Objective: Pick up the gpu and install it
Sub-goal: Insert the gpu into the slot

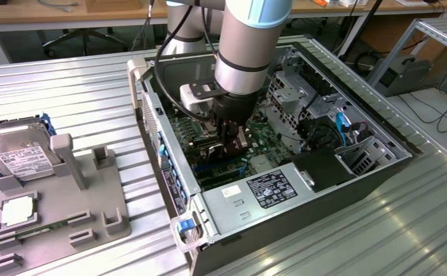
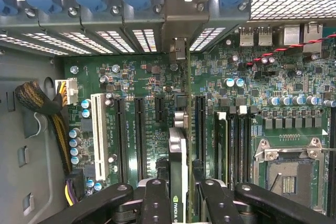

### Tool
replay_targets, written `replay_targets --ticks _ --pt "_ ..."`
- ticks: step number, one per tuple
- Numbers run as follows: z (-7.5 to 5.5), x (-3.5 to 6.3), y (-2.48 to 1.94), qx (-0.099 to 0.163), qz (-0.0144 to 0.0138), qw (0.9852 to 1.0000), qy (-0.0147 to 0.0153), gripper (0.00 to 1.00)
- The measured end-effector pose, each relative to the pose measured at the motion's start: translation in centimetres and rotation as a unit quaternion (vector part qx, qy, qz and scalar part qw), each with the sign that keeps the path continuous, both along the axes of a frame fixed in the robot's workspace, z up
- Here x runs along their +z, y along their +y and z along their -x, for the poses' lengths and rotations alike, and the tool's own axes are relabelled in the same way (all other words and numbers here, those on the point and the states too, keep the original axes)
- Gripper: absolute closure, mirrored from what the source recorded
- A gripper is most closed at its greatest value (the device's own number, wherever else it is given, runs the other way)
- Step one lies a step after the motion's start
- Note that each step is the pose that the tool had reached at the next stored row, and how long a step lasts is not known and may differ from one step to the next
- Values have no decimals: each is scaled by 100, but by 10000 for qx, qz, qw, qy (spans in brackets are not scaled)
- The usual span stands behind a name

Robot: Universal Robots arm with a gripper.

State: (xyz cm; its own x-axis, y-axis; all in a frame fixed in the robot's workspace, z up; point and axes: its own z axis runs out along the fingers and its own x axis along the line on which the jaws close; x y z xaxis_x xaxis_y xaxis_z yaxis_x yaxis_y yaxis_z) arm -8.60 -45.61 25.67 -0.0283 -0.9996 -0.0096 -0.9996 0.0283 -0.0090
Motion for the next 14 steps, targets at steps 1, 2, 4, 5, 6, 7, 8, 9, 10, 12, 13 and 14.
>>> replay_targets --ticks 1,2,4,5,6,7,8,9,10,12,13,14 --pt "0 0 0 0 0 10000 0 73" --pt "0 0 0 0 0 10000 0 73" --pt "0 0 0 0 0 10000 0 73" --pt "0 0 0 0 0 10000 0 73" --pt "0 0 0 0 0 10000 0 73" --pt "0 0 0 0 0 10000 0 73" --pt "0 0 0 0 0 10000 0 73" --pt "0 -1 0 0 0 10000 0 73" --pt "0 -3 0 0 -1 10000 0 73" --pt "0 -7 1 13 -17 10000 -1 73" --pt "0 -8 1 23 -20 10000 -1 73" --pt "0 -9 0 34 -20 10000 -1 73"
